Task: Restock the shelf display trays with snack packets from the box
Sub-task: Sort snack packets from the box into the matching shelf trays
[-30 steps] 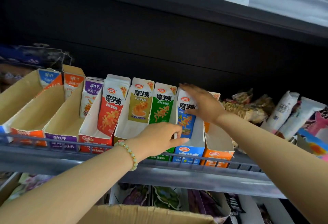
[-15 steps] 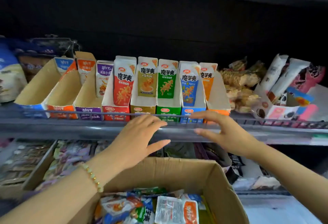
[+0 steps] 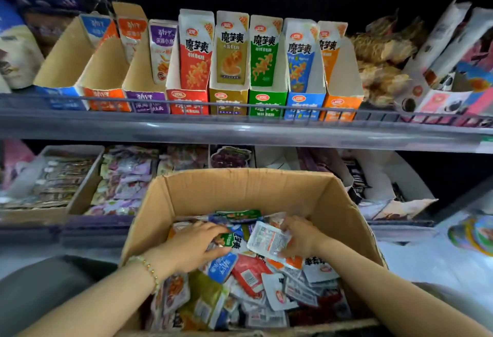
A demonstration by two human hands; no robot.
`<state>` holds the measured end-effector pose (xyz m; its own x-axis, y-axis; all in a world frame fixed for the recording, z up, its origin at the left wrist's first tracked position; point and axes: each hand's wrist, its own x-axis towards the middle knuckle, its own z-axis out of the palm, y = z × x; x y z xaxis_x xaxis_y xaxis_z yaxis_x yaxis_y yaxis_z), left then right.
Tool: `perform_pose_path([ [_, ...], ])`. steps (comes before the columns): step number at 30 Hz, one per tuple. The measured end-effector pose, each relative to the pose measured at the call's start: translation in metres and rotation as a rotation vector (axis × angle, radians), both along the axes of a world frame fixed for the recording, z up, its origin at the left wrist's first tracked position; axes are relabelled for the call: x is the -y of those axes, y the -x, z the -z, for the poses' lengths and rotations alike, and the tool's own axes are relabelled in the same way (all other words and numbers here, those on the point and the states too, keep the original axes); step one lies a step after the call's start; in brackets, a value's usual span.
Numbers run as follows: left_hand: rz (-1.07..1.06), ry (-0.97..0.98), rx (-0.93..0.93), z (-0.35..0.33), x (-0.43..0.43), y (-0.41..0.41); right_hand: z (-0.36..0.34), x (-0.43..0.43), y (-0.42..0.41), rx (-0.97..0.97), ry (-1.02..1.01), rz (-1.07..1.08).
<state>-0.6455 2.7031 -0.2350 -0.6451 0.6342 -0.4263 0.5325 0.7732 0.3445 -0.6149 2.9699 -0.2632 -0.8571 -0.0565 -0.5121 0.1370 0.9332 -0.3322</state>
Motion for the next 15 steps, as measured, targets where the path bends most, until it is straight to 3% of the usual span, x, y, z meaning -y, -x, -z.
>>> perform_pose_path([
  [2,-0.043,-0.071,-0.01,-0.006,-0.003,0.0,-0.001,-0.002,0.0,-0.056,0.132,0.041],
  [5,-0.071,-0.293,-0.089,-0.018,-0.013,-0.001,-0.029,0.005,-0.002,-0.014,0.54,0.096],
  [7,-0.175,-0.459,0.041,-0.022,-0.021,-0.001,-0.05,0.016,-0.003,0.061,0.698,0.08],
  [10,-0.264,-0.591,0.172,-0.025,-0.023,0.006,-0.059,0.015,0.001,0.09,0.761,0.087],
  [12,-0.364,-0.65,0.172,-0.028,-0.016,0.013,-0.058,-0.002,0.006,0.074,0.647,0.095],
  [15,-0.598,-0.78,0.311,-0.03,0.001,0.02,-0.044,-0.025,0.008,0.144,0.156,-0.105],
])
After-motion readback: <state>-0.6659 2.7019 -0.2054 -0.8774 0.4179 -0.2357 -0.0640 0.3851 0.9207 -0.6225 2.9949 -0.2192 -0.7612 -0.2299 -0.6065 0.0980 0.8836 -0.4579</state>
